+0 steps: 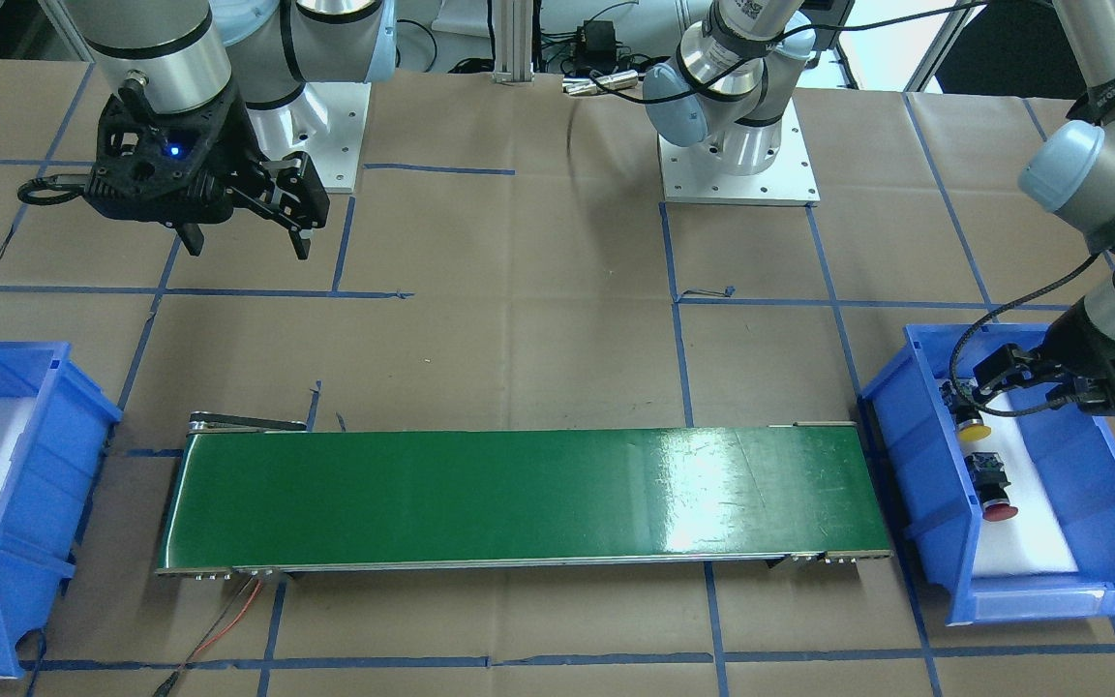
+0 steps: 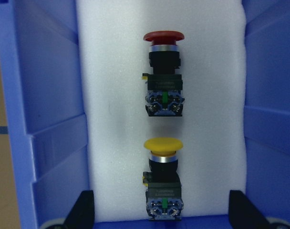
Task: Transport two buttons from left to right
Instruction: 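Lower the left gripper and grasp the yellow-capped push button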
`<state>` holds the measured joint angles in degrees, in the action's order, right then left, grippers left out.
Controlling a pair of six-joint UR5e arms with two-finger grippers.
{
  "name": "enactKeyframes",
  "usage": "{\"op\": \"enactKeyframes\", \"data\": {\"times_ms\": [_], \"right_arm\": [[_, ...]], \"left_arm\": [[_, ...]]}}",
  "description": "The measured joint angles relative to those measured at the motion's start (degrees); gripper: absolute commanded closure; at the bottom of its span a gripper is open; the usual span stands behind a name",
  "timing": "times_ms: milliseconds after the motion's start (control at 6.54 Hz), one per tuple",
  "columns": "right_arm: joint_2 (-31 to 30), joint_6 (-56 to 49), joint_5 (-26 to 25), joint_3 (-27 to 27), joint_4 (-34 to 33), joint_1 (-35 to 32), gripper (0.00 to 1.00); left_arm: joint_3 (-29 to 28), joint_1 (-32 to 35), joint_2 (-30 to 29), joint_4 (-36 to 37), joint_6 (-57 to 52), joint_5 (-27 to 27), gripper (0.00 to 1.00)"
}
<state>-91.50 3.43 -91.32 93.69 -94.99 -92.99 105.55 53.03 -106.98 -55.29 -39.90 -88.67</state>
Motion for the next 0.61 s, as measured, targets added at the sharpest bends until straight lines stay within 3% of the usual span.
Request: {"op": "enactKeyframes", "data": {"times_ms": [612], "right_arm": [[0.0, 0.0, 0.0, 0.0, 0.1, 0.0, 0.00]], "left_arm": [[1.8, 0.5, -3.3, 3.3, -0.1, 1.1, 0.00]]}}
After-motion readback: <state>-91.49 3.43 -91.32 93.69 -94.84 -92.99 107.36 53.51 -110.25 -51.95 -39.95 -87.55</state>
